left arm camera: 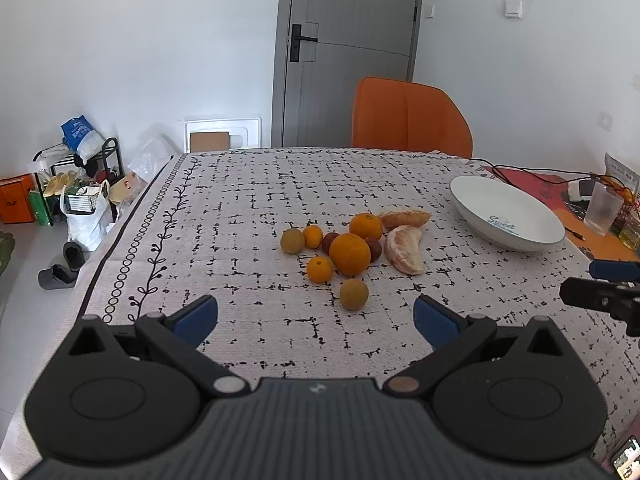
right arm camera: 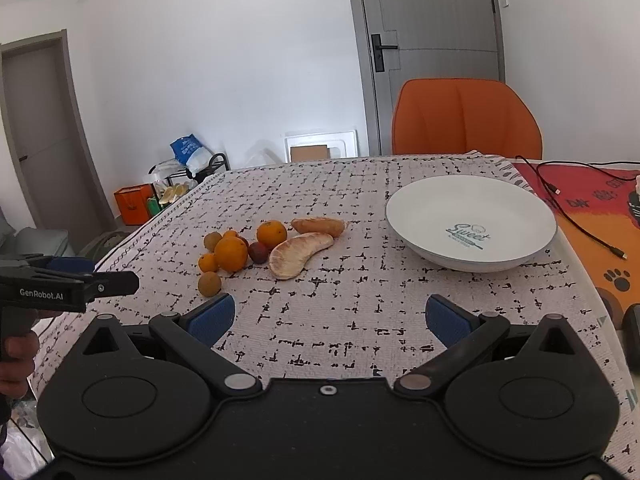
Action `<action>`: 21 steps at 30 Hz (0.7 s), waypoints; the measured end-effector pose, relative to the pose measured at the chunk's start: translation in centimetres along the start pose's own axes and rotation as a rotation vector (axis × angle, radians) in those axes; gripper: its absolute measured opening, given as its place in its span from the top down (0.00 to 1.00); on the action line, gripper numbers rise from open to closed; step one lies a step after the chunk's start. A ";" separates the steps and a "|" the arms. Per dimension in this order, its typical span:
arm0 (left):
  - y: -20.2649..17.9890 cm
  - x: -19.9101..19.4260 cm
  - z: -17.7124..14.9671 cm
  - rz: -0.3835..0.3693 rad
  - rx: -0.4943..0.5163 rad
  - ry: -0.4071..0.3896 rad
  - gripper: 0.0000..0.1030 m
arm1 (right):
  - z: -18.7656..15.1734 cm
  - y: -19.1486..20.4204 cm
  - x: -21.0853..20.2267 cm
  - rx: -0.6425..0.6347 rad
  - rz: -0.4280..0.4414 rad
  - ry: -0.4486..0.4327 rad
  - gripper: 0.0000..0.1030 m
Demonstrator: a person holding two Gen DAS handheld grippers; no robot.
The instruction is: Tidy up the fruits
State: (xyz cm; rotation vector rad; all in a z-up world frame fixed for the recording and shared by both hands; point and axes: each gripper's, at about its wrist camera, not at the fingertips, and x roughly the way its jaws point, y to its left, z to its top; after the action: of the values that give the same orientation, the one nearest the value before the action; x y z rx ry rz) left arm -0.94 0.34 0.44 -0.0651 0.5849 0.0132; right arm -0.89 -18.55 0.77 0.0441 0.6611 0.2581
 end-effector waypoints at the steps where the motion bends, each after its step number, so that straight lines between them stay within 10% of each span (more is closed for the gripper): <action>1: 0.0 0.2 -0.1 0.004 0.001 -0.002 0.00 | -0.1 0.0 0.1 -0.003 -0.003 0.002 0.00; 21: -0.9 4.4 -1.2 -0.050 0.001 0.010 0.02 | -1.0 -1.5 3.7 0.055 -0.004 0.039 0.00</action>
State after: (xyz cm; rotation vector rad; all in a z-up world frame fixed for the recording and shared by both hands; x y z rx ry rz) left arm 2.12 -0.70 -2.89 -0.0793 0.5934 -0.0358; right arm 1.66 -19.08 -2.38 0.0902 0.7066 0.2376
